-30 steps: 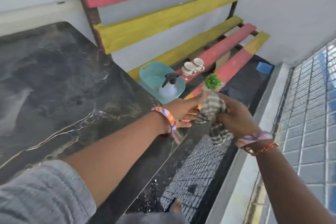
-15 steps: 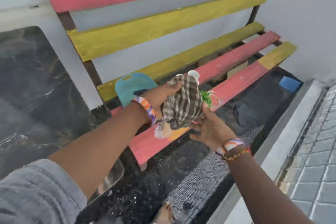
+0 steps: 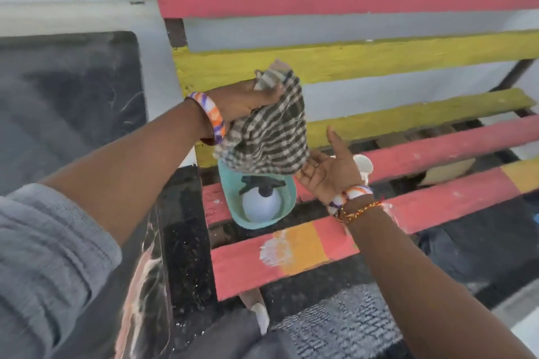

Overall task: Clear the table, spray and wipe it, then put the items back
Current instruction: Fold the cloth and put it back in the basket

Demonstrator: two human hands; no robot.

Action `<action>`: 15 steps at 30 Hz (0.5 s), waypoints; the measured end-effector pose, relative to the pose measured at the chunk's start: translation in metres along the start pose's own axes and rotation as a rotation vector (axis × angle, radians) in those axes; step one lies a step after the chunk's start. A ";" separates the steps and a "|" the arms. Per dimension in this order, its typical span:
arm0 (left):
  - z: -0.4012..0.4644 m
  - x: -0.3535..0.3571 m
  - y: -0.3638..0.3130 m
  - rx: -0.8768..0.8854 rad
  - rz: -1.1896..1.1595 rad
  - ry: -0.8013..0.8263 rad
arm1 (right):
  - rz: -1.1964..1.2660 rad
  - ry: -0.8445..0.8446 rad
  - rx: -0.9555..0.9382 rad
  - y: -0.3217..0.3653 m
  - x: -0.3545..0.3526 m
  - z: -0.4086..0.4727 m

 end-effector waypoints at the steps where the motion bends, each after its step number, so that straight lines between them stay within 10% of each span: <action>1: 0.006 -0.004 -0.002 0.009 -0.030 0.019 | 0.007 0.066 0.060 0.000 0.010 0.014; 4: 0.030 -0.029 0.004 0.004 -0.048 -0.040 | -0.033 0.194 0.157 0.010 0.027 0.054; 8: 0.063 -0.079 0.051 -0.280 0.273 -0.122 | -0.268 -0.077 0.008 0.045 -0.004 0.107; 15: 0.089 -0.076 0.110 -0.452 0.228 -0.099 | -1.736 0.023 0.111 0.068 -0.002 0.155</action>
Point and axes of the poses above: each hand's wrist, its own z-axis towards the middle knuckle, its own x-axis out of the palm, y = z × x, the point moved 6 cm from there along z, towards the middle knuckle, and after that the axes turned 11 degrees about y, right-handed, at the moved point
